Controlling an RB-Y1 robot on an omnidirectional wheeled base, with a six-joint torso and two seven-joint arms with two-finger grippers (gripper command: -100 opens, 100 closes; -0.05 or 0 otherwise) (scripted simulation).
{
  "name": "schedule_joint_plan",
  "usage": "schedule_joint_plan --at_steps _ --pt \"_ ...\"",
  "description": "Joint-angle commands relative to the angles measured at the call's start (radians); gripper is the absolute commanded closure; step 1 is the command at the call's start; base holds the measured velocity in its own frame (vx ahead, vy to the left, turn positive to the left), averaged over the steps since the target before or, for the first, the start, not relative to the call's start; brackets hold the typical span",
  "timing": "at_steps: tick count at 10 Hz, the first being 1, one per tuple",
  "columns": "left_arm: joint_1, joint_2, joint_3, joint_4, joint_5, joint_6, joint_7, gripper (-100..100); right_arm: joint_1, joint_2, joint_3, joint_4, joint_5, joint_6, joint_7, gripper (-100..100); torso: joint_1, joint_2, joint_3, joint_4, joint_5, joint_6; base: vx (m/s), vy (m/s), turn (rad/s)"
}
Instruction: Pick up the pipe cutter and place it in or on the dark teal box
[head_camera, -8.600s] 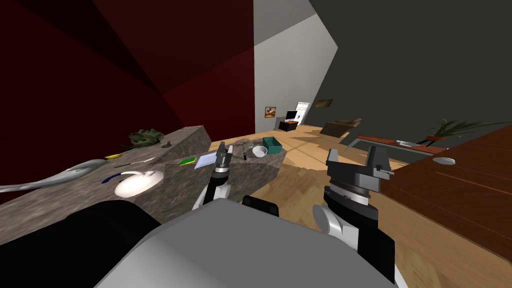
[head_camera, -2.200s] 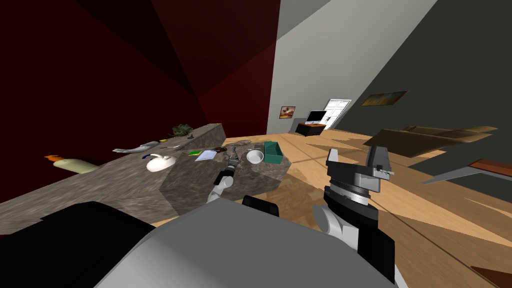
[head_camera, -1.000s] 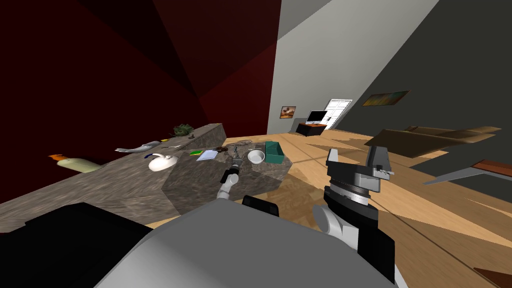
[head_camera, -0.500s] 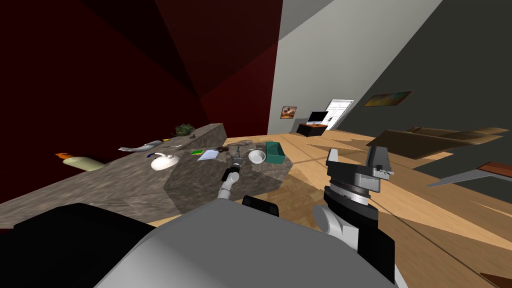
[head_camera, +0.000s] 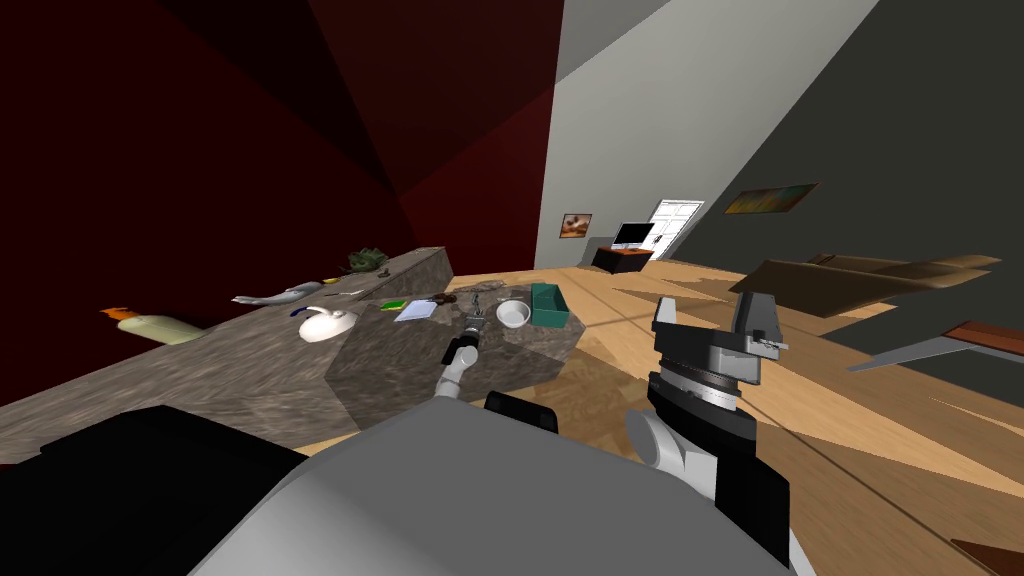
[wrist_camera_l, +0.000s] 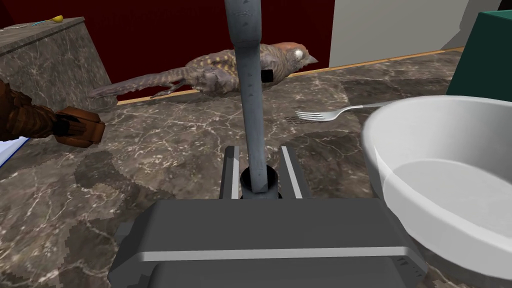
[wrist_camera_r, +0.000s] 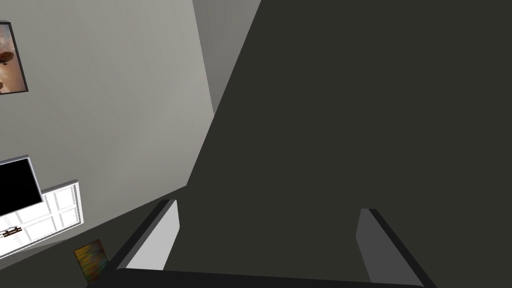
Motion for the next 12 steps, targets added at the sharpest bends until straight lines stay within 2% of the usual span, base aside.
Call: schedule_joint_plan --at_steps 1,4,5,6,7,9,12 --pt "0.028 0.009 -0.013 -0.013 0.003 -0.009 0.009 100 0.0 0.0 0.0 0.0 0.0 0.0 0.0 0 0.0 0.0 0.0 0.0 0.0 0.0 -0.001 -0.012 -0.025" --pt "0.092 0.026 -0.041 -0.056 0.009 -0.029 0.026 100 0.0 0.0 0.0 0.0 0.0 0.0 0.0 0 0.0 0.002 -0.001 -0.004 0.003 -0.001 0.004 -0.014 -0.02" --pt "0.075 0.024 -0.036 -0.048 0.008 -0.029 0.022 100 0.0 0.0 0.0 0.0 0.0 0.0 0.0 0 0.001 0.002 -0.001 -0.005 0.004 -0.001 0.0 0.0 0.0" --pt "0.078 0.025 -0.037 -0.05 0.008 -0.03 0.023 0 0.0 0.0 0.0 0.0 0.0 0.0 0.0 0 0.001 0.002 -0.002 -0.005 0.004 -0.001 0.0 0.0 0.0" --pt "0.074 0.057 -0.028 -0.053 0.01 -0.023 0.027 100 0.0 0.0 0.0 0.0 0.0 0.0 0.0 0 0.002 0.002 -0.002 -0.006 0.004 -0.001 -0.012 -0.025 0.006" --pt "0.064 0.103 -0.008 -0.062 0.016 -0.008 0.036 100 0.0 0.0 0.0 0.0 0.0 0.0 0.0 0 -0.001 0.003 -0.001 -0.005 0.003 -0.002 -0.022 -0.074 0.027" --pt "0.039 0.158 0.042 -0.081 0.028 0.027 0.057 100 0.0 0.0 0.0 0.0 0.0 0.0 0.0 0 -0.008 0.006 0.0 -0.005 0.001 -0.001 -0.048 -0.132 0.038"
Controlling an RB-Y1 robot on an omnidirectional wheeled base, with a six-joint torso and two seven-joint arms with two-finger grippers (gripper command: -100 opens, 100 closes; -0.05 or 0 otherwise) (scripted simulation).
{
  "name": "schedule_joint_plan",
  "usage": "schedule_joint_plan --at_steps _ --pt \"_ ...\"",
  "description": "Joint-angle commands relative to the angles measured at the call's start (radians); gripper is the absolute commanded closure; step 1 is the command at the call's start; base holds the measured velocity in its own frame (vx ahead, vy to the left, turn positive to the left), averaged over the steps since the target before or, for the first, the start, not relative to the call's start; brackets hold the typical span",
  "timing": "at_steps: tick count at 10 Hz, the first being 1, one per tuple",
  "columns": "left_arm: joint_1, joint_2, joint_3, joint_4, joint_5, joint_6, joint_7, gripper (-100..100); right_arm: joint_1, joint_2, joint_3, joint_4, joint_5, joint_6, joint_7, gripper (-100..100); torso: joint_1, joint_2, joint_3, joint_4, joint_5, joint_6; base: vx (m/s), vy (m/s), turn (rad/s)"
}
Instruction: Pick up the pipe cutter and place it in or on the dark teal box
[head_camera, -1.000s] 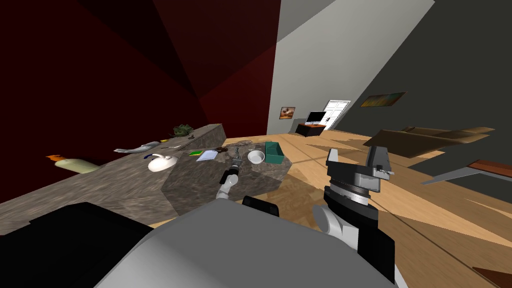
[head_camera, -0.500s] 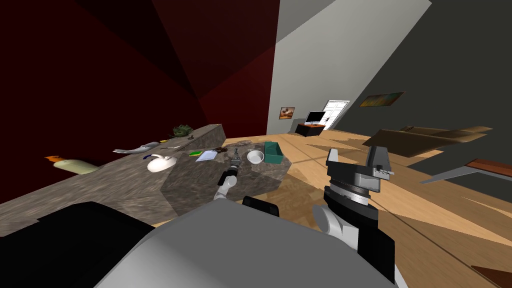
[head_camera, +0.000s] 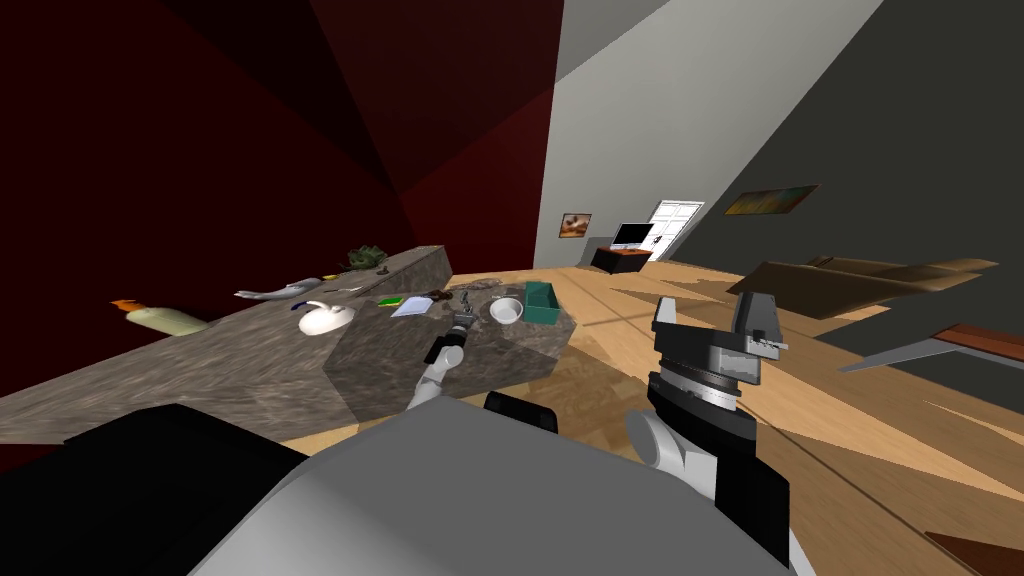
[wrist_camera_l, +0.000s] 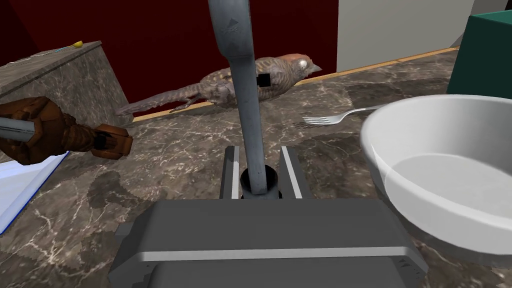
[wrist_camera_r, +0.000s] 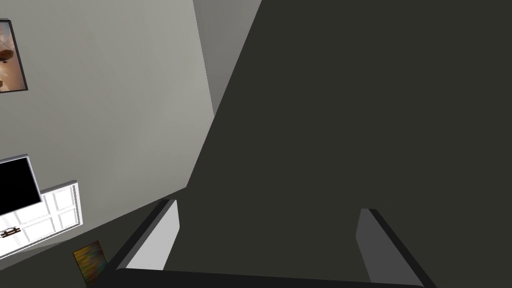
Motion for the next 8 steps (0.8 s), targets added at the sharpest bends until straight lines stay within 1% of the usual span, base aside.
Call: schedule_joint_plan --at_steps 1,4,6,8 --pt "-0.02 0.02 0.035 -0.011 0.006 0.025 0.012 100 0.0 0.0 0.0 0.0 0.0 0.0 0.0 0 0.0 0.0 0.0 0.0 0.0 0.0 -0.073 -0.163 0.063" --pt "-0.058 0.049 0.107 -0.039 0.023 0.074 0.043 100 0.0 0.0 0.0 0.0 0.0 0.0 0.0 0 -0.003 0.004 0.002 0.001 -0.001 0.0 -0.098 -0.186 0.059" --pt "-0.085 0.062 0.162 -0.059 0.035 0.11 0.066 100 0.0 0.0 0.0 0.0 0.0 0.0 0.0 0 -0.007 0.004 0.003 0.002 -0.001 0.0 -0.102 -0.217 0.07" --pt "-0.112 0.071 0.217 -0.08 0.049 0.149 0.09 100 0.0 0.0 0.0 0.0 0.0 0.0 0.0 0 -0.005 0.005 0.004 0.002 -0.001 -0.001 -0.111 -0.188 0.075"
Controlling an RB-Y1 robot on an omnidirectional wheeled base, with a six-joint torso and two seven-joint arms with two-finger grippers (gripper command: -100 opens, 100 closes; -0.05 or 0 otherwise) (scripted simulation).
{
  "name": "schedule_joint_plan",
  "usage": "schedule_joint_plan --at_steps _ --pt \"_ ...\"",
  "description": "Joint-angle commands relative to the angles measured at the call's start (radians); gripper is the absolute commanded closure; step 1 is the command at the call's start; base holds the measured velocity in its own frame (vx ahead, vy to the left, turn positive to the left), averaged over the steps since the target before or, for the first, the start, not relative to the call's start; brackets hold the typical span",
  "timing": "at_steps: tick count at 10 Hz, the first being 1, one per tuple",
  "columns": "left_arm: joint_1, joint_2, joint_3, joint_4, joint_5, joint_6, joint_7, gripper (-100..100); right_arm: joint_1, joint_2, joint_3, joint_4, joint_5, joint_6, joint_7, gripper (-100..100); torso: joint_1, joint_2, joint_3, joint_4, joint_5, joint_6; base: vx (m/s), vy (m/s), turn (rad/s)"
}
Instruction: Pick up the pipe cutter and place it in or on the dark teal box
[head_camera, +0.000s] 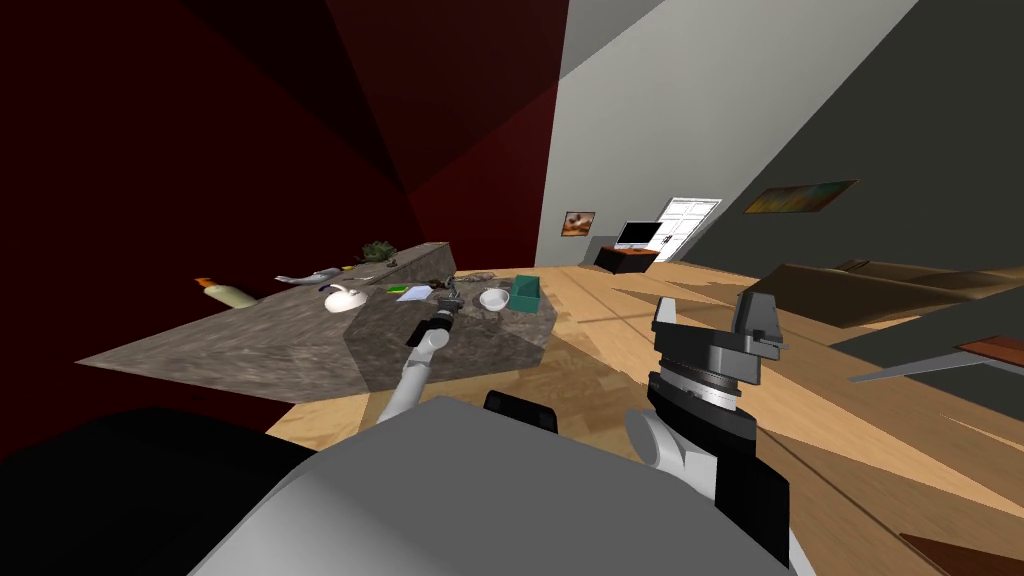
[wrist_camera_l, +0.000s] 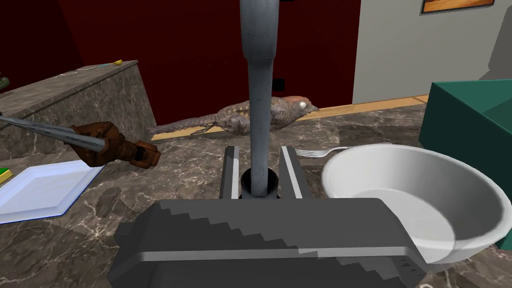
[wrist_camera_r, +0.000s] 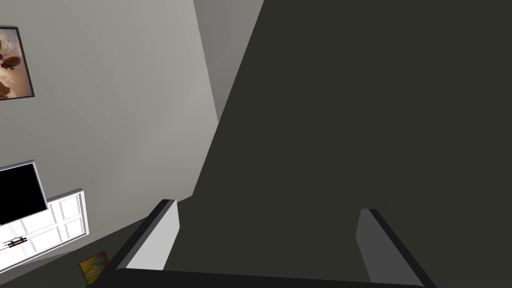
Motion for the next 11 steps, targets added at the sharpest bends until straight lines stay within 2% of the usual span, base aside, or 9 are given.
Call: schedule_joint_plan --at_steps 1,3,6,8,11 --pt "-0.014 0.005 0.047 -0.026 0.012 0.037 0.021 100 0.0 0.0 0.0 0.0 0.0 0.0 0.0 0 0.0 0.0 0.0 0.0 0.0 0.0 -0.116 -0.218 0.072" --pt "-0.038 0.013 0.099 -0.045 0.027 0.078 0.042 100 0.0 0.0 0.0 0.0 0.0 0.0 0.0 0 0.0 0.001 0.001 0.001 0.0 0.0 -0.095 -0.185 0.064" --pt "-0.064 0.025 0.168 -0.071 0.051 0.142 0.068 100 0.0 0.0 0.0 0.0 0.0 0.0 0.0 0 -0.001 -0.006 -0.003 -0.001 0.0 0.001 -0.006 -0.217 0.061" --pt "-0.074 0.035 0.206 -0.085 0.069 0.186 0.08 100 0.0 0.0 0.0 0.0 0.0 0.0 0.0 0 -0.003 -0.01 -0.006 -0.002 0.0 0.002 0.06 -0.227 0.038" --pt "-0.076 0.051 0.249 -0.101 0.097 0.254 0.091 100 0.0 0.0 0.0 0.0 0.0 0.0 0.0 0 -0.002 -0.018 -0.01 -0.004 0.0 0.003 0.126 -0.201 0.02"
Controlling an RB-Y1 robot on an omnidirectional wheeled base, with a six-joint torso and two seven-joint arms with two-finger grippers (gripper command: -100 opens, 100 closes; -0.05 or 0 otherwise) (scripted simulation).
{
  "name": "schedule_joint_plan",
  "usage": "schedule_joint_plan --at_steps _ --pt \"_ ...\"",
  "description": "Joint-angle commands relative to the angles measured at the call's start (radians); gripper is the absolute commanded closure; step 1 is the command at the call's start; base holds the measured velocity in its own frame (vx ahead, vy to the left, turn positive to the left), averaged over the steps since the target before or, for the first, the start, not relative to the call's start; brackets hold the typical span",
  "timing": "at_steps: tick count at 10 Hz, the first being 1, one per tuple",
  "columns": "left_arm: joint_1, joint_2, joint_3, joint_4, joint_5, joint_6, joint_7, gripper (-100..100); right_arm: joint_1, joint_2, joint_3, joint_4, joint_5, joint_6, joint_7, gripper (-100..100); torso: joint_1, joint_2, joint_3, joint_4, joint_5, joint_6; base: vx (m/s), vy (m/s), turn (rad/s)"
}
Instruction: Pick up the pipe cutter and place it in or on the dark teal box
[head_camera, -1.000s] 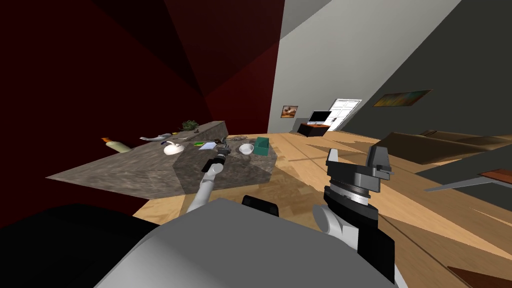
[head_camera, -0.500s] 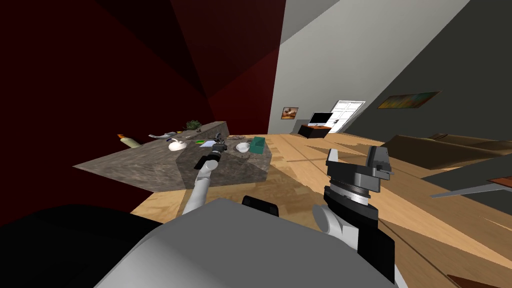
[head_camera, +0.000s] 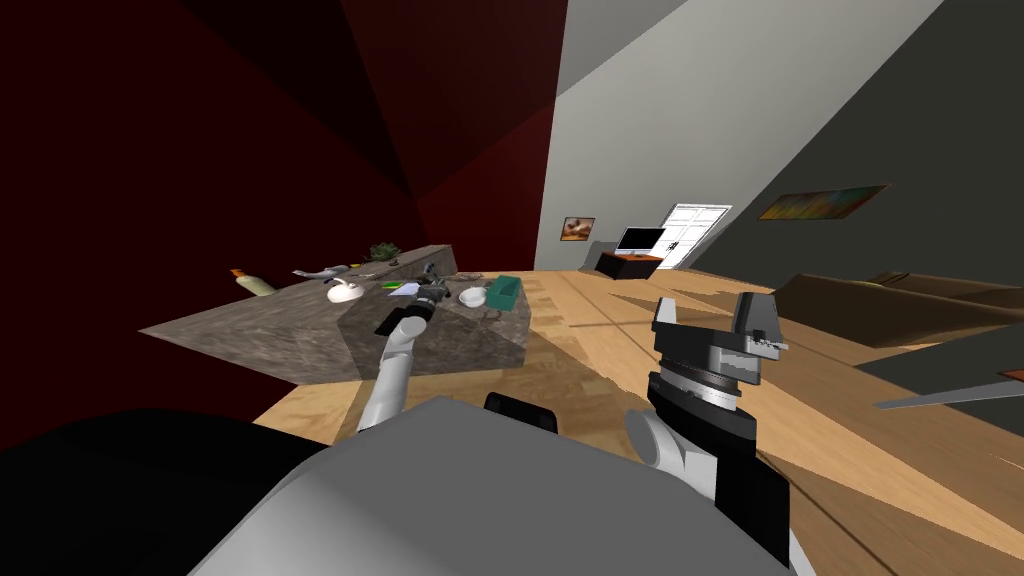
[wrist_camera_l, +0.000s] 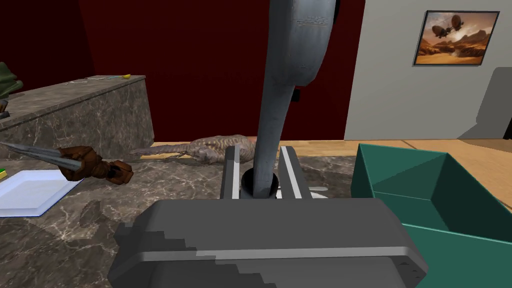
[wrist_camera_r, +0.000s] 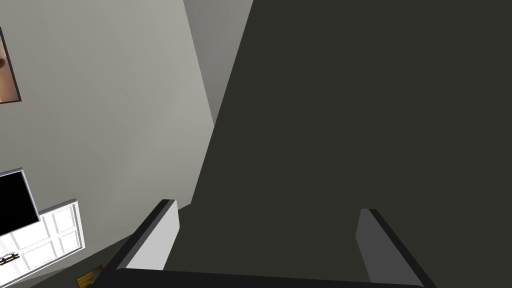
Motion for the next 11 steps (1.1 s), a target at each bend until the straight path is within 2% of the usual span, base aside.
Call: schedule_joint_plan --at_steps 1,5,11 --pt "0.003 0.01 0.02 -0.007 0.017 0.039 0.004 100 0.0 0.0 0.0 0.0 0.0 0.0 0.0 0 0.0 0.0 0.0 0.0 0.0 0.0 0.149 -0.179 0.01" --pt "0.02 0.037 0.052 -0.018 0.055 0.126 0.004 100 0.0 0.0 0.0 0.0 0.0 0.0 0.0 0 -0.002 -0.01 -0.006 -0.003 0.0 0.002 0.24 -0.197 0.004" --pt "0.052 0.079 0.078 -0.024 0.104 0.235 -0.003 100 0.0 0.0 0.0 0.0 0.0 0.0 0.0 0 0.003 -0.011 -0.007 -0.003 0.001 0.003 0.234 -0.15 -0.005"
